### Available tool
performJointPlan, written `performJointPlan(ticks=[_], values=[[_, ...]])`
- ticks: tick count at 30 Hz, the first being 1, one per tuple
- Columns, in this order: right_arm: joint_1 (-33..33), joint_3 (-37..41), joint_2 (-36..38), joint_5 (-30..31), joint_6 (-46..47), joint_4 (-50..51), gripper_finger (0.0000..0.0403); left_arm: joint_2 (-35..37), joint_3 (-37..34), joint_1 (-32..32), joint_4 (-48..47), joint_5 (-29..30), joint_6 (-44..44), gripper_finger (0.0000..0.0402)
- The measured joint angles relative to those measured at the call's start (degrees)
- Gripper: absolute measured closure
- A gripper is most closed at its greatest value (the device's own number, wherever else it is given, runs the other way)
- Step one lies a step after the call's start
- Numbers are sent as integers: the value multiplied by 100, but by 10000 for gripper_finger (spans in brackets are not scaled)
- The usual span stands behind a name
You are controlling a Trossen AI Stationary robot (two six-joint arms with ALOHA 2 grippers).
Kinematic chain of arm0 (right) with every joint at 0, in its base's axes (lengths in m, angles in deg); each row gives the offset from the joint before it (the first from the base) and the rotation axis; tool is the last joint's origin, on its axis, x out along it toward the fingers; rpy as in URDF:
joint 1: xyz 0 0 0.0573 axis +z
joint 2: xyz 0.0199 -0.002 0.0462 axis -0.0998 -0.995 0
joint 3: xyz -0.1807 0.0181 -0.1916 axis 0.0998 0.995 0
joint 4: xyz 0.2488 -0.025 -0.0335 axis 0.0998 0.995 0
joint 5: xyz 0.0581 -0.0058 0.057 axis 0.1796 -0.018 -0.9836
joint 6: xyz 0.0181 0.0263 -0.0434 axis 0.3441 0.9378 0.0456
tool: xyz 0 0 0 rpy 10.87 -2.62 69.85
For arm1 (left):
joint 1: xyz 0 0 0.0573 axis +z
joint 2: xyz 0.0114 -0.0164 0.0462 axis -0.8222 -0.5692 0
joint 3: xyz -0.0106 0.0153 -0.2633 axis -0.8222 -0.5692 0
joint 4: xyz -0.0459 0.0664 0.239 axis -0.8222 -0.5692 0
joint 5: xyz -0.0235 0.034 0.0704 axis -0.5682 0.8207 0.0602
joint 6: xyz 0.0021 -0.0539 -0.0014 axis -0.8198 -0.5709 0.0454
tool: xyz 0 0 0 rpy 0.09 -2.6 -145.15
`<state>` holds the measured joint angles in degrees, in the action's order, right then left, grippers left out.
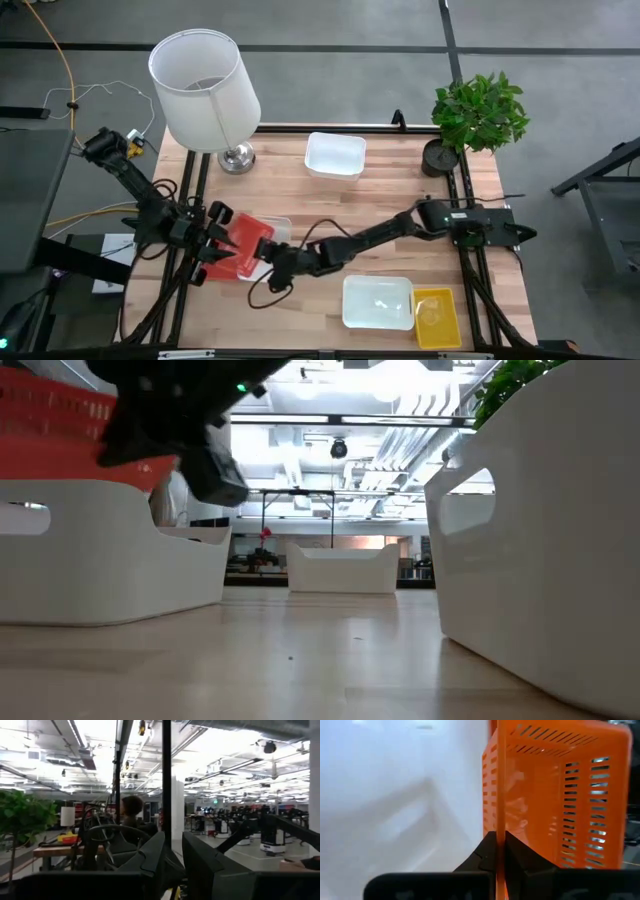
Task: Stack baskets by color
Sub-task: Stack the top orange bin on the bottom stacked orange bins
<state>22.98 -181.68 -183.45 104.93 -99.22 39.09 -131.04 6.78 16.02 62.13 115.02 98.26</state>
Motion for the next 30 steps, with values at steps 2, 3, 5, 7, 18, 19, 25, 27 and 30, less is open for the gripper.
performJointPlan(ticks=[2,3,5,7,18,19,25,27,30], values=[[-39,-16,-4,-146,-51,-248,403,2,0,-70,-6,118,53,346],[-60,-22,-4,-284,-76,-387,403,2,0,-111,-12,175,92,346],[-114,-29,-4,-565,-140,-505,403,2,0,-185,-19,294,147,346],[-175,-24,-4,-878,-131,-469,403,9,0,-232,-18,394,149,346],[-429,116,-4,-1994,81,-924,403,46,0,-326,-13,458,150,346],[-451,116,-4,-2038,41,-1000,403,46,0,-326,-13,456,150,346],[-506,113,-244,-2255,-296,-1211,403,46,0,-326,-11,457,148,346],[-500,125,-415,-2196,-681,-1421,403,44,0,-326,-17,461,146,346],[-543,118,-446,-2375,-446,-1860,403,44,0,-326,-20,458,143,346]])
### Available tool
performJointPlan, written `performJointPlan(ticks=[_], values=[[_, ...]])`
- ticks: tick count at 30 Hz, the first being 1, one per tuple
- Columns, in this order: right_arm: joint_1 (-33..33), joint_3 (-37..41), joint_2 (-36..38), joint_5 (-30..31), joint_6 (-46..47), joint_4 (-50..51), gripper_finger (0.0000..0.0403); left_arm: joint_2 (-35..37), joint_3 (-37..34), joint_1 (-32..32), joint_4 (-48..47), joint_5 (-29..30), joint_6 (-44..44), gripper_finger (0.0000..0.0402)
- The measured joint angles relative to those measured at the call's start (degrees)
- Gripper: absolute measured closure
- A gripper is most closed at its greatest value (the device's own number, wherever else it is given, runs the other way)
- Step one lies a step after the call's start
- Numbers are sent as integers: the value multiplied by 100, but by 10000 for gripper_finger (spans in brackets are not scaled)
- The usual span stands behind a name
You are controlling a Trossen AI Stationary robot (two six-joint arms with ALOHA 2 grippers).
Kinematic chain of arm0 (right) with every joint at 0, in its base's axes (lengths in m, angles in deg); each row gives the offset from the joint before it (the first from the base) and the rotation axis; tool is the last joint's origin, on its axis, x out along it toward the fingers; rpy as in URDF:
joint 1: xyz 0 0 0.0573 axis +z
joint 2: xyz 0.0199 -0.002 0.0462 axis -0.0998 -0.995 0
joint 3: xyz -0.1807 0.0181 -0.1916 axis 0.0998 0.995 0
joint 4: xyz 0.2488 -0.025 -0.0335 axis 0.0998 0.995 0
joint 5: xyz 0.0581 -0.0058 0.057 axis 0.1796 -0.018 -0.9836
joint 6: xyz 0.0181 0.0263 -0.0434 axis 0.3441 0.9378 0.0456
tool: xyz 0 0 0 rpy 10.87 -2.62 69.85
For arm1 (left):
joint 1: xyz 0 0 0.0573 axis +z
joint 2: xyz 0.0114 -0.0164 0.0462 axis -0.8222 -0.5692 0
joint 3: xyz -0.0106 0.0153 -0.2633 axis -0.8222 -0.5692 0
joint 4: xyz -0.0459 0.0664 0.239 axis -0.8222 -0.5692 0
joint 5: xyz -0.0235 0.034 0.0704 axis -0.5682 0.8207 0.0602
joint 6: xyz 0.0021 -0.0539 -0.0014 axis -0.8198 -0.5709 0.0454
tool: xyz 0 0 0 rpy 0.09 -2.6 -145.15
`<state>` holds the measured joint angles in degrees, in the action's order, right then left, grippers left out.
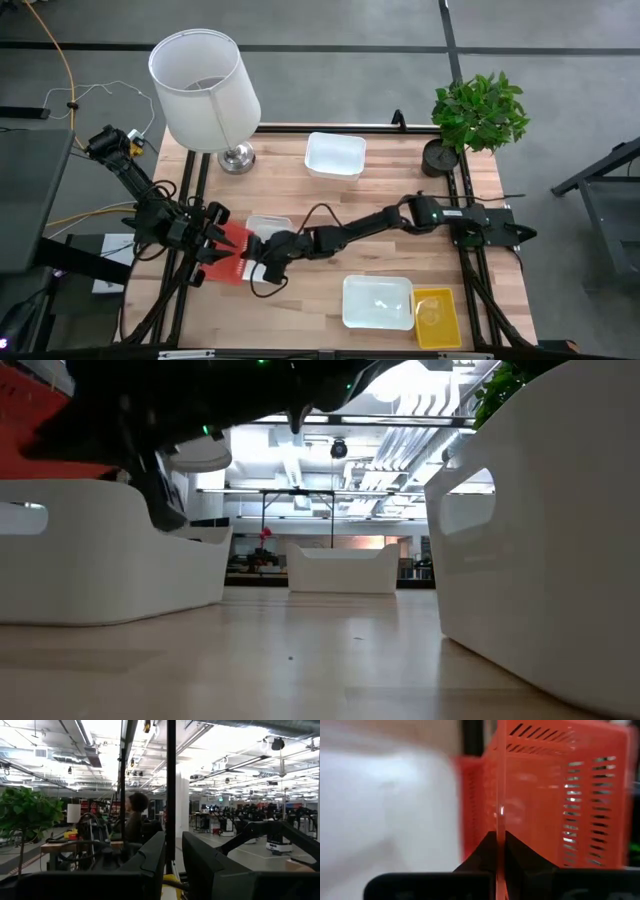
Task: Stack baskets by color
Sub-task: Stack the top orange bin on the bottom stacked orange bins
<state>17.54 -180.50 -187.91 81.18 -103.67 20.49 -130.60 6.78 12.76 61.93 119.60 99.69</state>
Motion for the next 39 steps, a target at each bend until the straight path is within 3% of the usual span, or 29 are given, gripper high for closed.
performJointPlan(ticks=[24,33,39], values=[[-58,4,-20,200,24,670,391,0,0,0,-49,17,-13,346],[-51,4,-20,-187,24,584,294,0,0,0,-58,17,-13,346],[13,4,-20,72,26,166,218,0,0,0,-61,17,-11,346]])
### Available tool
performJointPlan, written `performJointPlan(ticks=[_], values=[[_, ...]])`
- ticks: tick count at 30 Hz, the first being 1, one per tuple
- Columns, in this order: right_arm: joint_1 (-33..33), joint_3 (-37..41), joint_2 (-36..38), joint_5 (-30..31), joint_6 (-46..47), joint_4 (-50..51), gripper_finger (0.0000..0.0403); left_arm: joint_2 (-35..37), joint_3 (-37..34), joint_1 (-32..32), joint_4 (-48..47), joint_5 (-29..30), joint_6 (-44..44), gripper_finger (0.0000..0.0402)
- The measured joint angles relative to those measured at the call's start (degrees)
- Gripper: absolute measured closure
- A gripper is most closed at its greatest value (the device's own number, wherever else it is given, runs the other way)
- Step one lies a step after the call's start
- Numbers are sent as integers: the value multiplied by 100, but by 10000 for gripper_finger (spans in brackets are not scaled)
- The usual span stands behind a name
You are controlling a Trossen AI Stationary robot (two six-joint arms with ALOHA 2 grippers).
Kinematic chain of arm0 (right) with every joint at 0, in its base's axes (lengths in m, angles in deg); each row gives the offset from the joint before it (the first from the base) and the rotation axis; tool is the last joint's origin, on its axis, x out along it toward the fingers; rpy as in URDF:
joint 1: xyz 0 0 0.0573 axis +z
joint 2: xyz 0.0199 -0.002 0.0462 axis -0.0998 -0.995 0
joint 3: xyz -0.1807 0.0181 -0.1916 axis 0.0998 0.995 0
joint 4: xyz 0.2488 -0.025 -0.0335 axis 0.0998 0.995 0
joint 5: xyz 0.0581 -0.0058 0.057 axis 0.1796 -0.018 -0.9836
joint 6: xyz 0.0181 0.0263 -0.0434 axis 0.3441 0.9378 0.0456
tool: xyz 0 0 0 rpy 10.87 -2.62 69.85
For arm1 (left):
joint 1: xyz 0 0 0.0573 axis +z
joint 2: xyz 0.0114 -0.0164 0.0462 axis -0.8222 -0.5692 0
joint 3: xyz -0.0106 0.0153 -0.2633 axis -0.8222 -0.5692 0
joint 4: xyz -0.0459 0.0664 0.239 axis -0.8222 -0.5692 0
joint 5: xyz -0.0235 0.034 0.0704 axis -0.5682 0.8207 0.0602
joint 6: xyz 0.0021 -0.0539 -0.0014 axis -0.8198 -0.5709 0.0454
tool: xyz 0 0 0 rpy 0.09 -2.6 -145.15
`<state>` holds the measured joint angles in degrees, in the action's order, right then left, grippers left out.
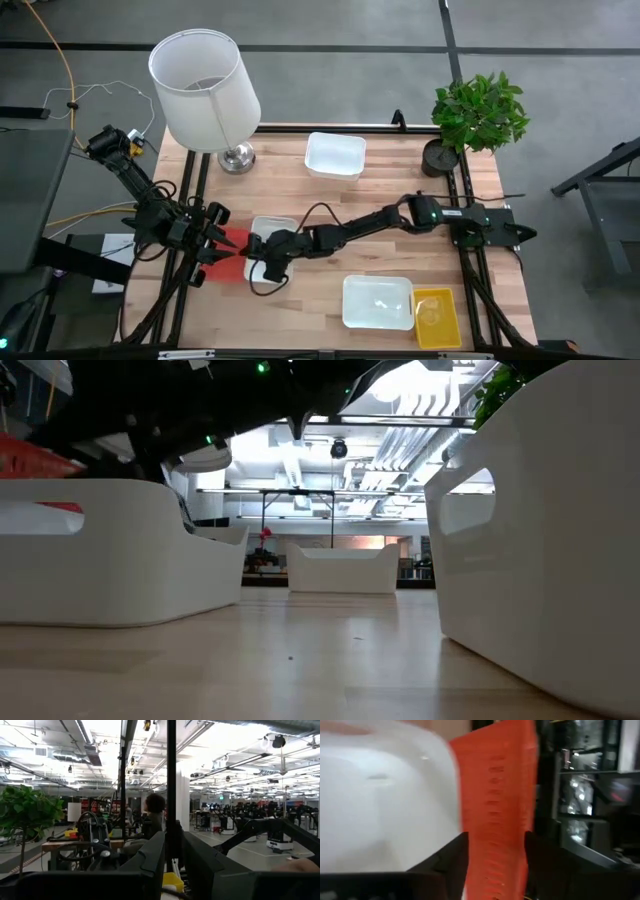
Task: Stack baskets by color
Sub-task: Stack the top orange bin on the bottom stacked orange bins
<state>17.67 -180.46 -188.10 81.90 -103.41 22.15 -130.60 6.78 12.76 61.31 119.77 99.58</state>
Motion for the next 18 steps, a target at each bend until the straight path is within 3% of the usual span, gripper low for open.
performJointPlan(ticks=[7,15,18], values=[[7,0,11,278,269,-236,190,0,0,0,-3,0,4,346],[59,0,18,792,282,-199,208,-2,0,0,-49,0,7,346],[67,0,111,957,569,216,234,-2,0,0,-60,0,-2,346]])
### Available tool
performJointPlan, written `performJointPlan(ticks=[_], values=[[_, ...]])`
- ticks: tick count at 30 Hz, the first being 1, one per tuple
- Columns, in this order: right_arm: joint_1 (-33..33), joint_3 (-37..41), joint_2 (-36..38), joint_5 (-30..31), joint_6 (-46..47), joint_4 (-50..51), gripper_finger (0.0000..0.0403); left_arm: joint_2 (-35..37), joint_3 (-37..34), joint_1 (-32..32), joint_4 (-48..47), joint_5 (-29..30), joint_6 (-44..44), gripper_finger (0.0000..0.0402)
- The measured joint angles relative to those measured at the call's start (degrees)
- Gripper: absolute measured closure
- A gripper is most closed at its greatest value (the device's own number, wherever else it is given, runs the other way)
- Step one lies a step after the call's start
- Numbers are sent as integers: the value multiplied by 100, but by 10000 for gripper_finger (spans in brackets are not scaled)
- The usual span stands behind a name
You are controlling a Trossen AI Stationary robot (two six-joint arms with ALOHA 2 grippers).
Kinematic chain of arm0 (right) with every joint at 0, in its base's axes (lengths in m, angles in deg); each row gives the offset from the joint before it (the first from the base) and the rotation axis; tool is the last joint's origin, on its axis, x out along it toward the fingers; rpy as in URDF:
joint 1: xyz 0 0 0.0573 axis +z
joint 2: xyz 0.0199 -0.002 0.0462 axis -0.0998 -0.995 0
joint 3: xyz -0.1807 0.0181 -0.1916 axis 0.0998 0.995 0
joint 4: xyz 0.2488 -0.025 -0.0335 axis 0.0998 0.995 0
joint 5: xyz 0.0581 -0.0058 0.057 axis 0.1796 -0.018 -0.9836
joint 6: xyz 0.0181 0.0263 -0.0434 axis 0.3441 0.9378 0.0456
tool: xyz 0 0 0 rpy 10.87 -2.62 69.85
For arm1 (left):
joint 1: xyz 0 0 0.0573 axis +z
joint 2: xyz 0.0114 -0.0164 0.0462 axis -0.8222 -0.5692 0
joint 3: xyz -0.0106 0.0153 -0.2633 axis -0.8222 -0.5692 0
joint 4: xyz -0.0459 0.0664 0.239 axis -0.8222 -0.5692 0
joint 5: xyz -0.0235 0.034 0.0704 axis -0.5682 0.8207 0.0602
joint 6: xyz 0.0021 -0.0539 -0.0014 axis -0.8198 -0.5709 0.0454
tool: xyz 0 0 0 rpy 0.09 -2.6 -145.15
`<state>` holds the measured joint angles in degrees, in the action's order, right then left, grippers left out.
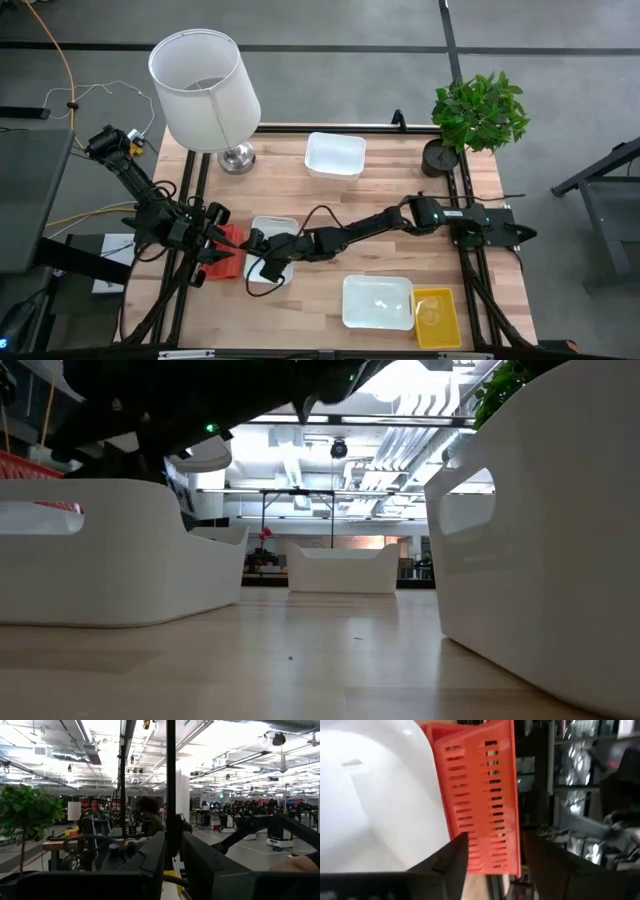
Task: Stack baskets by color
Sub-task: Stack the top orange bin on the bottom stacked orange bins
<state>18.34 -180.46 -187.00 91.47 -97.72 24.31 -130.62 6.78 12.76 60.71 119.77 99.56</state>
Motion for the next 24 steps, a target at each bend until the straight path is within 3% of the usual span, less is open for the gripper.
performJointPlan(ticks=[3,7,11,18,24], values=[[-12,0,214,282,504,777,294,0,-2,1,-51,0,0,346],[-66,0,624,124,1313,1676,389,0,-2,0,-51,115,15,346],[-94,-2,1003,126,2351,2779,392,2,-2,2,-95,301,14,346],[-141,7,1313,246,4096,5702,402,-15,-2,72,-492,300,-2,346],[-25,947,1771,758,5088,6427,403,-275,-4,380,-648,304,-495,346]])
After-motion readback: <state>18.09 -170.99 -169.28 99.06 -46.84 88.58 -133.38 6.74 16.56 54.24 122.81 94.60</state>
